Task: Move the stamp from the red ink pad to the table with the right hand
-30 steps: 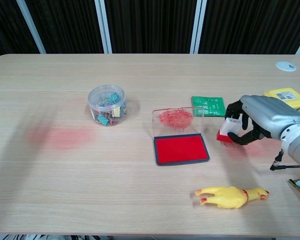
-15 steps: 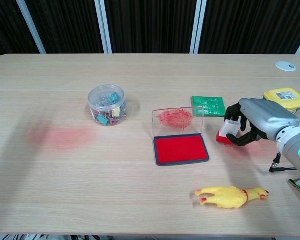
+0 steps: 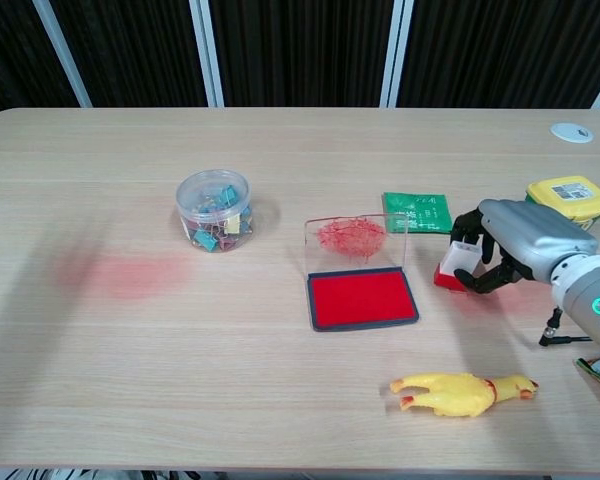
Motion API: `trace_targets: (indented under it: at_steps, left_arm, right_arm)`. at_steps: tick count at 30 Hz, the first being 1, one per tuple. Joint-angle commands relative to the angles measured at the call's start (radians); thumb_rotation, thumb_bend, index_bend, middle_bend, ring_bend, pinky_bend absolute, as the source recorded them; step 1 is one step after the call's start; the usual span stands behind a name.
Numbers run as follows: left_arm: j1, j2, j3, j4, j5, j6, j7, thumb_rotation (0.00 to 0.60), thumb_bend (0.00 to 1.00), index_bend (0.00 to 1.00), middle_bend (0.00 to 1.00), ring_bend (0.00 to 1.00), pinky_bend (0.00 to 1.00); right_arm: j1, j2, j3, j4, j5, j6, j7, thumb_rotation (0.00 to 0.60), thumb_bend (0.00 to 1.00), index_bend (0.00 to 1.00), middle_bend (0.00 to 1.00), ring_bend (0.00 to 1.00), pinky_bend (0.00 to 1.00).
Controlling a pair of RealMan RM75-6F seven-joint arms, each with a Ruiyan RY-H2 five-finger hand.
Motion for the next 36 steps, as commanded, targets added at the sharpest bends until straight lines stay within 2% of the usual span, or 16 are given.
trace_targets:
  at_steps: [1,10,30,36]
  left_arm:
    - [0.0,0.0,0.0,0.0,0.0,0.0,0.0,0.6,0.0,0.0,0.0,0.0,0.0]
    - [-0.001,-0.001,-0.001,0.001,-0.002,-0.001,0.002,0.6,0.0,0.0,0.0,0.0,0.0]
    - [0.0,0.0,-0.002,0.002,-0.001,0.0,0.0,0.6,0.0,0.0,0.0,0.0,0.0]
    - [0.0,0.001,-0.002,0.002,-0.001,0.0,0.0,0.6,0.0,0.0,0.0,0.0,0.0]
  right_arm:
    - [-0.001,-0.002,0.0,0.004,0.001,-0.002,0.001,0.6,0.57,0.72,0.56,0.47,0.55]
    - [-0.003,-0.005,0.003,0.015,0.006,-0.012,0.0,0.6,0.56,0.72,0.53,0.45,0.52]
    - [-0.007,0.001,0.006,0.001,0.015,-0.02,-0.031,0.6,0.52,0.62,0.46,0.4,0.44]
    - [-0.007,0.008,0.009,-0.012,0.027,-0.028,-0.052,0.6,0.5,0.53,0.41,0.36,0.39]
